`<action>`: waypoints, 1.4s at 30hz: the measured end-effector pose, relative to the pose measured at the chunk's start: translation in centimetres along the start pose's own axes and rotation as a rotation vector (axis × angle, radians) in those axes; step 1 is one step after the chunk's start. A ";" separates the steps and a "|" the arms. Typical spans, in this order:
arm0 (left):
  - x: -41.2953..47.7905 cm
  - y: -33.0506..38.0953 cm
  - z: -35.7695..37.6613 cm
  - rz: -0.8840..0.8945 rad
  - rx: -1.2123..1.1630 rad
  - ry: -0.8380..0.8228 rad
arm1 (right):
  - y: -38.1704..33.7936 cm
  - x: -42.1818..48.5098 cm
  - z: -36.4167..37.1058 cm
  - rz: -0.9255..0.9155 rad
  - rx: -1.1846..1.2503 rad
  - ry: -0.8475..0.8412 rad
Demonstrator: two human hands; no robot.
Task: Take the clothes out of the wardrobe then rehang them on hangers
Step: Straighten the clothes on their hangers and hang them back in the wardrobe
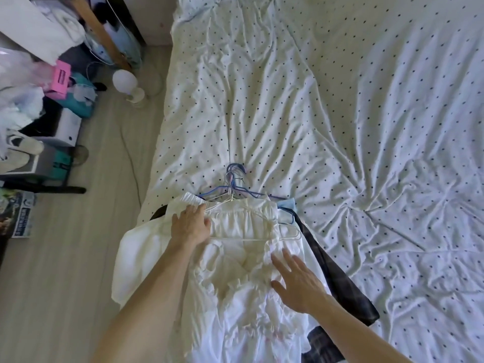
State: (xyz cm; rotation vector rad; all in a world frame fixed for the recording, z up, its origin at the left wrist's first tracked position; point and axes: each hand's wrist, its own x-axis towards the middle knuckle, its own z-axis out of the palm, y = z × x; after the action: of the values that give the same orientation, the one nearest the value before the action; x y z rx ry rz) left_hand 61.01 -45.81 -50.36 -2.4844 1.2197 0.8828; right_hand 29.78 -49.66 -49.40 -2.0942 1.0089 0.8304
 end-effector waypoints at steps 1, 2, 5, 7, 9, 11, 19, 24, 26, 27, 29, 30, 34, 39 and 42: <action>0.4 -0.2 0.1 0.008 0.016 0.006 | 0.1 0.0 0.4 0.003 -0.002 -0.001; 0.7 -0.4 0.2 0.018 0.029 0.028 | 0.1 0.0 0.6 0.005 -0.001 0.001; 1.1 -1.3 0.2 0.039 0.035 0.108 | 0.0 -0.1 0.8 0.012 0.006 -0.004; 1.0 -1.6 -0.1 0.048 0.049 0.130 | 0.0 -0.4 0.6 0.021 0.022 -0.014; 0.3 -1.7 -0.5 0.047 0.027 0.141 | 0.1 -1.1 0.3 0.026 0.043 -0.021; -1.2 -1.8 -0.8 0.045 -0.038 0.189 | 0.2 -2.2 -0.1 0.035 0.072 -0.027; -12.3 0.1 -4.4 0.089 -0.326 0.537 | 1.4 -11.4 -1.6 0.027 0.279 0.117; -21.0 4.5 -5.5 0.028 -0.486 0.311 | 3.1 -19.8 -1.5 -0.029 0.462 0.299; -25.0 7.1 -5.0 0.057 -0.526 0.255 | 4.4 -23.5 -1.0 -0.040 0.527 0.374; -27.0 8.5 -4.6 0.078 -0.546 0.248 | 5.1 -25.4 -0.7 -0.038 0.562 0.401; -31.2 11.5 -3.7 0.138 -0.588 0.232 | 6.4 -28.9 0.5 -0.044 0.658 0.442; -33.2 13.2 -3.1 0.174 -0.597 0.219 | 7.1 -30.4 1.1 -0.060 0.719 0.458; -40.5 20.4 0.1 0.329 -0.530 0.099 | 9.5 -36.3 3.6 -0.132 1.039 0.502; -46.5 29.6 2.7 0.510 -0.375 0.036 | 14.0 -42.3 6.8 -0.029 1.532 0.674; -49.6 35.4 3.2 0.625 -0.294 0.017 | 17.8 -45.9 8.0 0.018 1.791 0.803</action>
State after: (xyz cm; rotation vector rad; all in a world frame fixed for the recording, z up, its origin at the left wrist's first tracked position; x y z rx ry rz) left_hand 8.80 -34.94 -20.78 -2.3322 2.0583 1.2596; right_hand -9.98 -33.38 -24.04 -0.6783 1.2997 -0.8744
